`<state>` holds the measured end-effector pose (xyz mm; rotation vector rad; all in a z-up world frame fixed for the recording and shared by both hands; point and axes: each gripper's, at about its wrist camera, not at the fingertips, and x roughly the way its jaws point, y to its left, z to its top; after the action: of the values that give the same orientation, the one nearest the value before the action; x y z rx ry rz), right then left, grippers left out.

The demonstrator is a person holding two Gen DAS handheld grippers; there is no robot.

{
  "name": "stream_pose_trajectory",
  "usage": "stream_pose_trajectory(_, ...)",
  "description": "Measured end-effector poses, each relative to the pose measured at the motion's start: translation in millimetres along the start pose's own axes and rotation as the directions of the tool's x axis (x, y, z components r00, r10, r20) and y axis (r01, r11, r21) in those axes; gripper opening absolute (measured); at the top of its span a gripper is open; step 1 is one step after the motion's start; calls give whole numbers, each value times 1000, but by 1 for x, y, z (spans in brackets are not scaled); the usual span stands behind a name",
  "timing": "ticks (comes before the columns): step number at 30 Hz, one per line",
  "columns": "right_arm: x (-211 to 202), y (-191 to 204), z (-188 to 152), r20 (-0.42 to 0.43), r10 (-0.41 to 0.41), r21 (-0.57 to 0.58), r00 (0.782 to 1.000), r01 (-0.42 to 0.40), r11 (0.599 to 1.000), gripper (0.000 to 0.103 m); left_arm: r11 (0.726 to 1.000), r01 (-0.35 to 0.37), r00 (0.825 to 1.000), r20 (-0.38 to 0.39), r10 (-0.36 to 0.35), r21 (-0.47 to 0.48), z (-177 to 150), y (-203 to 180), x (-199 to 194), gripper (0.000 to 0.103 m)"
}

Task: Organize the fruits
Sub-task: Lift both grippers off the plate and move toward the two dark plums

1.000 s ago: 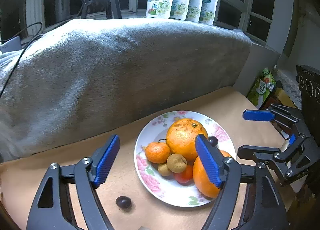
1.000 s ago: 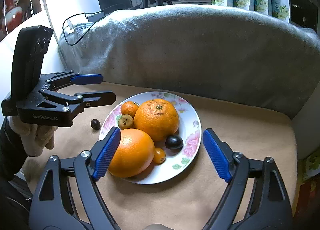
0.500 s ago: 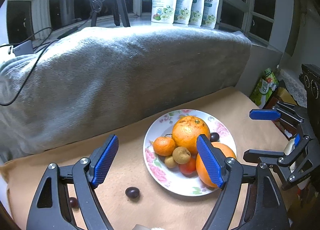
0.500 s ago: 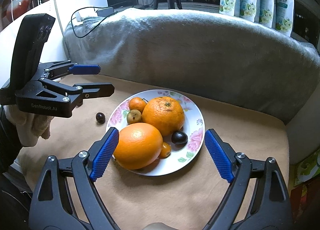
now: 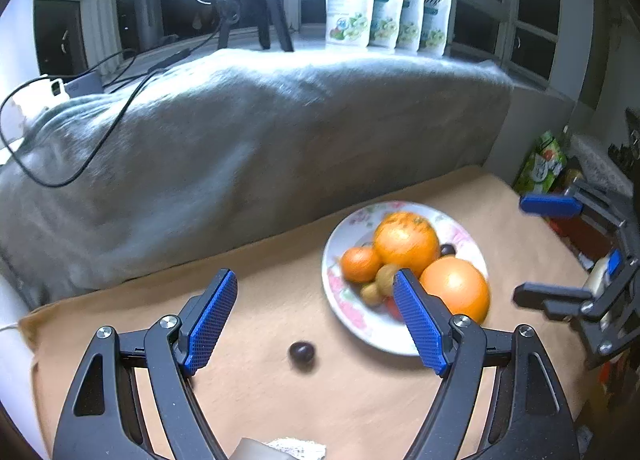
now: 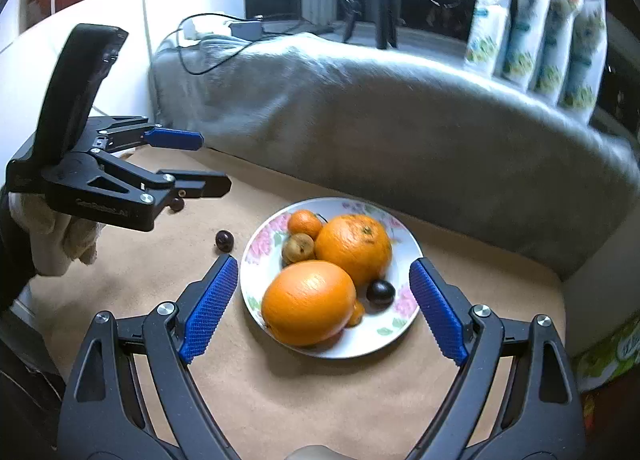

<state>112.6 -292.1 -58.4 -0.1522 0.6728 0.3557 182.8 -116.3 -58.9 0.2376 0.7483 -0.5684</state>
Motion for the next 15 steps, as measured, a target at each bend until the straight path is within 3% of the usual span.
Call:
stream_pose_trajectory(8,12,19,12,-13,28,-91,1000,-29,995,90,995,-100,993,-66,100,-2,-32,31,-5,80)
stream_pose_trajectory(15,36,34,22,-85,55,-145,995,-67,987,90,993,-116,987,-111,117,9,-64,48,-13,80)
